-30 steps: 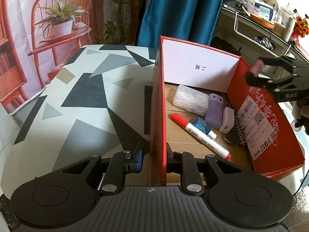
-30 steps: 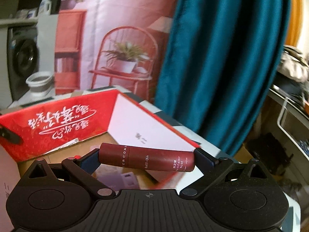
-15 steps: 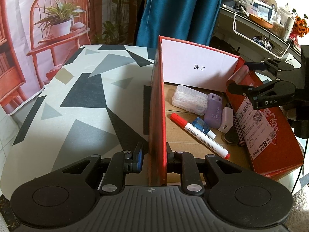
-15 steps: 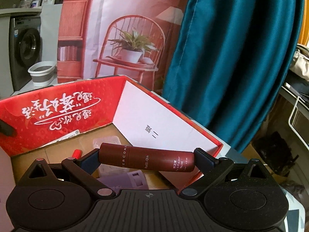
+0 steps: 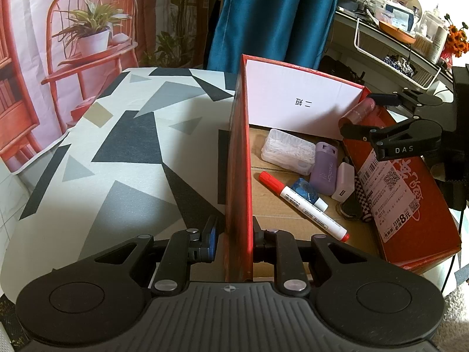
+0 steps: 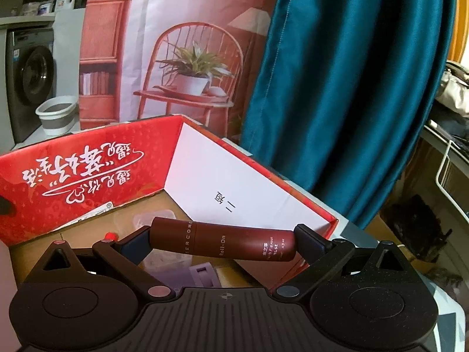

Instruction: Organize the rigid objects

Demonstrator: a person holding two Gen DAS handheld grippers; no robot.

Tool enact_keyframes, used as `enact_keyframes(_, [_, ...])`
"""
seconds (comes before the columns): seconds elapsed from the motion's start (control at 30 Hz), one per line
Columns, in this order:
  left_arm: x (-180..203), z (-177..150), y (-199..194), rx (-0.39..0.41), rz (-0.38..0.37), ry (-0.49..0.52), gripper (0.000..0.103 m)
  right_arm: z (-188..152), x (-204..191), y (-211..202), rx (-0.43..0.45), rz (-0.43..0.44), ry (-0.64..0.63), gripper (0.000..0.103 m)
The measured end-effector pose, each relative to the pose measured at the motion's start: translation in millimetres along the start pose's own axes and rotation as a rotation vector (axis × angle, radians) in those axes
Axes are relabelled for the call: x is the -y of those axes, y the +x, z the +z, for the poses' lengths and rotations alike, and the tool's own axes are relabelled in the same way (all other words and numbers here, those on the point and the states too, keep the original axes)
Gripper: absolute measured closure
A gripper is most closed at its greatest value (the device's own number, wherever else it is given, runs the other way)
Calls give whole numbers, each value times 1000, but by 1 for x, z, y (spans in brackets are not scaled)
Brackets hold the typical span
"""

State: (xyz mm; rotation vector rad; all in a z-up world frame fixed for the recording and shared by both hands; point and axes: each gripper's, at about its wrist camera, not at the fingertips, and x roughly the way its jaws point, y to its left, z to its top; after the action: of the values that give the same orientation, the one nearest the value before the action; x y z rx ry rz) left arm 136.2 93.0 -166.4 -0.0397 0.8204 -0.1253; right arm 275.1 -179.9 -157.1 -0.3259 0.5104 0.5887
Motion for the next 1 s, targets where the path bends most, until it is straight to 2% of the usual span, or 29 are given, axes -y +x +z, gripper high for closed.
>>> enact_keyframes(0.07, [0, 0, 0, 1, 0, -3, 80, 1, 2, -1, 4, -7, 7, 1])
enact_keyframes(0.5, [2, 2, -3, -2, 19, -14, 80, 5, 14, -27, 19, -50, 124, 1])
enact_keyframes(0.9, [11, 22, -39, 106, 48, 14, 78, 12, 26, -96, 18, -147, 393, 0])
enact_keyframes(1.0, [15, 31, -56, 156, 53, 28, 68, 15, 23, -117, 32, -175, 430, 0])
